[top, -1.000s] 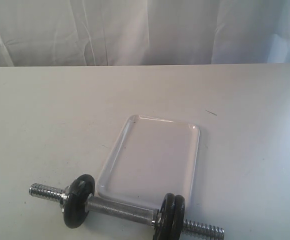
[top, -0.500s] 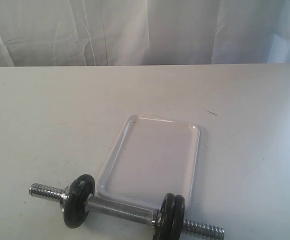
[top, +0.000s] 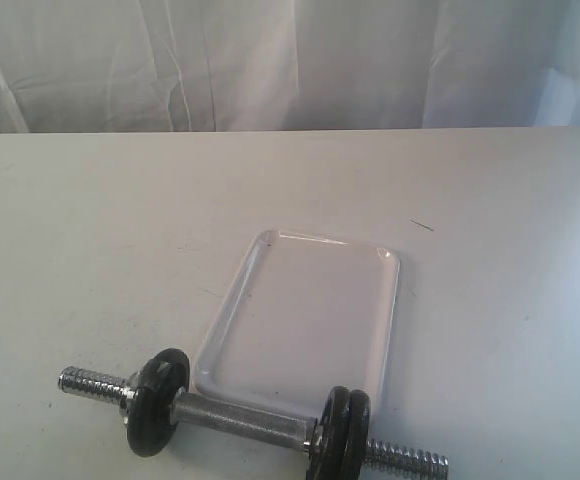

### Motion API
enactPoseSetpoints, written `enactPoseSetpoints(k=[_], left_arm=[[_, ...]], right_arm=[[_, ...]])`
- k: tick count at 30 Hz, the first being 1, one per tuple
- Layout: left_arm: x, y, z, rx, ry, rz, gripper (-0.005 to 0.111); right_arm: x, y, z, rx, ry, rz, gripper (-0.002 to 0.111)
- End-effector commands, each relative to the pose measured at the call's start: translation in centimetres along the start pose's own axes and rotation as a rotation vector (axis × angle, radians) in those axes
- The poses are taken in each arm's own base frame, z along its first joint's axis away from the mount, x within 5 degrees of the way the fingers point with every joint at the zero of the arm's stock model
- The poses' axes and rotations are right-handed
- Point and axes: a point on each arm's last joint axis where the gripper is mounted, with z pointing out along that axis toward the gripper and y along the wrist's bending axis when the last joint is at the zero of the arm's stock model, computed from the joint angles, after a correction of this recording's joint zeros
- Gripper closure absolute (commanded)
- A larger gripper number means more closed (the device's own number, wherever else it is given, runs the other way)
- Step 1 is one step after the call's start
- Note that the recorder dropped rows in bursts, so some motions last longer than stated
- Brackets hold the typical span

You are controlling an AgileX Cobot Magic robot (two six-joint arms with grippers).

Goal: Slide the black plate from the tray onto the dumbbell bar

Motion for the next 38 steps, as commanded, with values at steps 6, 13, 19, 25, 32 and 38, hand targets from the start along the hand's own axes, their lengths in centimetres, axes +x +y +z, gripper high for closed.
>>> enactPoseSetpoints(k=[6, 13, 19, 25, 32, 38], left_arm=[[0.2, 0.0, 0.0, 0.003, 0.005, -0.011, 0.107], [0.2, 0.0, 0.0, 0.003, 0.005, -0.011, 0.107], [0.2, 0.0, 0.0, 0.003, 0.005, -0.011, 0.107], [0.1, 1.0, 0.0, -0.126, -0.017, -0.073, 0.107], [0.1, 2.7, -0.4, -0.346, -0.034, -0.117, 0.107], [0.1, 2.7, -0.4, -0.353, -0.032, -0.112, 0.107]], right_arm=[[0.0, 0.0, 0.0, 0.005, -0.019, -0.010, 0.108], [0.0, 0.0, 0.0, 0.005, -0.019, -0.010, 0.108], [0.0, 0.0, 0.0, 0.005, -0.019, -0.010, 0.108], [0.0, 0.0, 0.0, 0.005, -0.019, -0.010, 0.108], [0.0, 0.0, 0.0, 0.005, -0.019, -0.010, 0.108], [0.0, 0.0, 0.0, 0.005, -0.019, -0.010, 0.108]])
